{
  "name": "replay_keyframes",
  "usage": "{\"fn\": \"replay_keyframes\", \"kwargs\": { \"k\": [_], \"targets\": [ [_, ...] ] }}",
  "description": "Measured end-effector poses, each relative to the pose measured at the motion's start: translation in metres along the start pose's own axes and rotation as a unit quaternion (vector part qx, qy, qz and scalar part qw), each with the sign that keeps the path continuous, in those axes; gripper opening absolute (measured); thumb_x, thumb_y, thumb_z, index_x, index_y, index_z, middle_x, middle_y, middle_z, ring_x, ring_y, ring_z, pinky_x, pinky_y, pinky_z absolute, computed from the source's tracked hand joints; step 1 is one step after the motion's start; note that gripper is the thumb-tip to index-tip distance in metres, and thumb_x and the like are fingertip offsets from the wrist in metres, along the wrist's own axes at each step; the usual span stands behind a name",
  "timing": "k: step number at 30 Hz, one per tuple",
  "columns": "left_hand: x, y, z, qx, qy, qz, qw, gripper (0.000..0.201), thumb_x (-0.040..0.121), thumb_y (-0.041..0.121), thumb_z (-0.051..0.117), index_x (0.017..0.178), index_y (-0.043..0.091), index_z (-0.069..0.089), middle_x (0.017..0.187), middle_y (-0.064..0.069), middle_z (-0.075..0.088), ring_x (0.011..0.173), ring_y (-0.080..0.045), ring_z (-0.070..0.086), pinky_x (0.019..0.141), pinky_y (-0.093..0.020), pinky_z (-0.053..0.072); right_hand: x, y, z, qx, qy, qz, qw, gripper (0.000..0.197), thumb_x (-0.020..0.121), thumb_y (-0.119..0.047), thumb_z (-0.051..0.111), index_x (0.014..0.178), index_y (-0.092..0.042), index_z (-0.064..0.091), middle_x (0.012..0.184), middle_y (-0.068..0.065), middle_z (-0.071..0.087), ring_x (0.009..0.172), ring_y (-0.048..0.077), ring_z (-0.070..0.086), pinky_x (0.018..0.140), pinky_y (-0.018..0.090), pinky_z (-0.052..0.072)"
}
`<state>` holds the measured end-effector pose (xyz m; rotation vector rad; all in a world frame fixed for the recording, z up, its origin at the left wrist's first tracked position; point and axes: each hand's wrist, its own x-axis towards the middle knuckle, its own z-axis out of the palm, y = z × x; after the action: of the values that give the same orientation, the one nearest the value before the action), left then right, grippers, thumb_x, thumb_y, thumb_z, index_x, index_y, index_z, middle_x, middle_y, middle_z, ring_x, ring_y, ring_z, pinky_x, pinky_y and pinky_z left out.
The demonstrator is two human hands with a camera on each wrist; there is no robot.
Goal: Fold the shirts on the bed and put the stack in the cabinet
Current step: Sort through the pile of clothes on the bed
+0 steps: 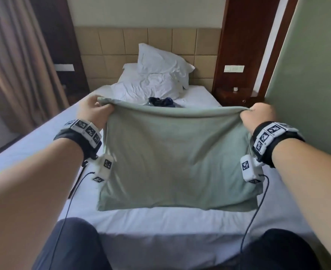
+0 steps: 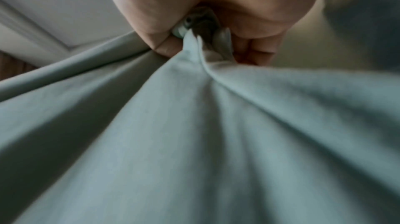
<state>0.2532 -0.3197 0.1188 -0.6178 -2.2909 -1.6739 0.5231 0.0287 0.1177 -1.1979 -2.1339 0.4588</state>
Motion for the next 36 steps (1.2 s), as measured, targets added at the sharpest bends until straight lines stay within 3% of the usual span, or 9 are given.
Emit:
{"fn": "replay_keyframes", "kwargs": {
  "k": [4, 8, 11, 14, 20, 24, 27, 32, 36],
  "targets": [
    [0.004, -0.08, 0.026, 0.02, -0.072, -0.13, 0.989, 0.022, 0.062, 0.042, 0.075, 0.08, 0.03, 0.074, 0.073, -0.007, 0.072, 0.069, -0.024, 0.067, 0.071, -0.047, 0.06, -0.011, 0.032, 0.047, -0.08, -0.123, 0.052, 0.988, 0.027, 0.077, -0.029, 0.055, 0.09, -0.004, 0.057, 0.091, 0.015, 0.064, 0.074, 0.034, 0.054, 0.071, 0.032, 0.041],
    [-0.018, -0.144, 0.057, -0.046, -0.115, -0.271, 0.955, 0.023, 0.069, 0.022, 0.081, 0.087, 0.009, 0.075, 0.086, -0.025, 0.072, 0.077, -0.036, 0.072, 0.075, -0.055, 0.062, -0.026, 0.068, 0.1, -0.081, -0.183, 0.099, 0.975, 0.043, 0.087, -0.028, 0.059, 0.125, -0.01, 0.064, 0.129, 0.017, 0.064, 0.095, 0.034, 0.059, 0.074, 0.028, 0.041],
    [-0.02, -0.162, 0.078, -0.068, -0.127, -0.334, 0.931, 0.005, 0.089, 0.012, 0.074, 0.089, 0.009, 0.07, 0.091, -0.02, 0.071, 0.074, -0.032, 0.071, 0.066, -0.042, 0.062, -0.022, 0.076, 0.124, -0.094, -0.204, 0.125, 0.966, 0.03, 0.089, -0.026, 0.059, 0.107, -0.002, 0.065, 0.109, 0.019, 0.068, 0.071, 0.028, 0.054, 0.062, 0.03, 0.04],
    [-0.007, -0.176, 0.099, -0.068, -0.115, -0.36, 0.923, 0.009, 0.093, 0.014, 0.071, 0.085, 0.015, 0.067, 0.086, -0.011, 0.07, 0.076, -0.028, 0.069, 0.073, -0.038, 0.059, -0.008, 0.082, 0.143, -0.097, -0.205, 0.143, 0.963, 0.027, 0.09, -0.028, 0.057, 0.087, -0.001, 0.061, 0.083, 0.018, 0.063, 0.066, 0.029, 0.054, 0.062, 0.034, 0.042],
    [0.015, -0.203, 0.132, -0.03, -0.119, -0.371, 0.92, 0.017, 0.094, 0.019, 0.073, 0.079, 0.015, 0.065, 0.081, -0.009, 0.065, 0.072, -0.027, 0.065, 0.075, -0.039, 0.055, 0.015, 0.096, 0.179, -0.115, -0.205, 0.15, 0.96, 0.028, 0.094, -0.027, 0.056, 0.085, 0.0, 0.059, 0.077, 0.016, 0.057, 0.072, 0.034, 0.054, 0.07, 0.034, 0.04],
    [0.023, -0.228, 0.146, 0.017, -0.136, -0.374, 0.917, 0.024, 0.088, 0.031, 0.079, 0.077, 0.013, 0.067, 0.076, -0.008, 0.067, 0.069, -0.028, 0.064, 0.062, -0.035, 0.054, 0.028, 0.111, 0.203, -0.146, -0.219, 0.156, 0.952, 0.029, 0.096, -0.024, 0.054, 0.081, 0.0, 0.057, 0.07, 0.013, 0.051, 0.071, 0.034, 0.051, 0.07, 0.034, 0.039],
    [0.032, -0.251, 0.149, 0.069, -0.156, -0.364, 0.916, 0.041, 0.071, 0.053, 0.081, 0.075, 0.014, 0.073, 0.084, -0.014, 0.075, 0.079, -0.038, 0.073, 0.077, -0.056, 0.062, 0.035, 0.117, 0.217, -0.167, -0.214, 0.156, 0.95, 0.031, 0.096, -0.023, 0.053, 0.075, 0.0, 0.055, 0.079, 0.02, 0.06, 0.067, 0.033, 0.052, 0.07, 0.034, 0.039],
    [0.03, -0.246, 0.153, 0.132, -0.162, -0.32, 0.924, 0.045, 0.072, 0.062, 0.071, 0.085, 0.018, 0.076, 0.087, -0.011, 0.076, 0.087, -0.039, 0.073, 0.087, -0.054, 0.06, 0.031, 0.112, 0.228, -0.175, -0.173, 0.137, 0.96, 0.038, 0.097, -0.021, 0.051, 0.132, -0.004, 0.051, 0.134, 0.025, 0.053, 0.121, 0.045, 0.053, 0.096, 0.046, 0.046],
    [0.004, -0.195, 0.164, 0.267, -0.198, -0.168, 0.928, 0.051, 0.096, 0.044, 0.063, 0.138, 0.016, 0.058, 0.142, -0.011, 0.059, 0.123, -0.033, 0.06, 0.1, -0.042, 0.047, -0.007, 0.096, 0.234, -0.208, -0.209, 0.045, 0.955, 0.04, 0.095, -0.024, 0.051, 0.132, -0.012, 0.055, 0.139, 0.017, 0.047, 0.131, 0.039, 0.044, 0.108, 0.046, 0.041]
  ]
}}
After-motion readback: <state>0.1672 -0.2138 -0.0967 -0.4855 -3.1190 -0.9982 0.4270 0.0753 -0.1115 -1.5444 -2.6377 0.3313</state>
